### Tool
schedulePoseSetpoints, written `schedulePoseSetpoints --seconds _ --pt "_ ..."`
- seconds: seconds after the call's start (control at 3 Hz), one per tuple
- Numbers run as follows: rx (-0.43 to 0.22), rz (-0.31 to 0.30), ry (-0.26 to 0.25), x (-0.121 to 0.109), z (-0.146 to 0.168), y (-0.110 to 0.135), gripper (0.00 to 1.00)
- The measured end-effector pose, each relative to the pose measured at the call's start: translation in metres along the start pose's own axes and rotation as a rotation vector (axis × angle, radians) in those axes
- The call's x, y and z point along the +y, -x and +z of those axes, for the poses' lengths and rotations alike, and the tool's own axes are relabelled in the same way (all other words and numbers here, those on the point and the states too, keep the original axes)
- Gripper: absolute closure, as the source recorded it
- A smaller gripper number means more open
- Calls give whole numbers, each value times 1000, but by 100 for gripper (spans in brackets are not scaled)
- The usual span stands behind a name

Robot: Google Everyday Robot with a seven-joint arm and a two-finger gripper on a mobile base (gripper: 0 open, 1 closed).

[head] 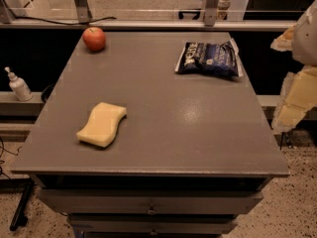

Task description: Move apple near sponge

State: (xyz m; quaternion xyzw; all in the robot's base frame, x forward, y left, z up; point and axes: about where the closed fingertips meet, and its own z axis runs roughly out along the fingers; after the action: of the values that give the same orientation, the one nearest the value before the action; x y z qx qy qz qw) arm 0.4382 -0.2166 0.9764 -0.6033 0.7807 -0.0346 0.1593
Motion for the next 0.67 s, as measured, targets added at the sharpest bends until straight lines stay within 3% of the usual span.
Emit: schedulePoseSetpoints --seconds 0.33,0.67 --pt "0 0 0 0 0 0 0" --pt "-68 -24 -1 -20 14 27 0"
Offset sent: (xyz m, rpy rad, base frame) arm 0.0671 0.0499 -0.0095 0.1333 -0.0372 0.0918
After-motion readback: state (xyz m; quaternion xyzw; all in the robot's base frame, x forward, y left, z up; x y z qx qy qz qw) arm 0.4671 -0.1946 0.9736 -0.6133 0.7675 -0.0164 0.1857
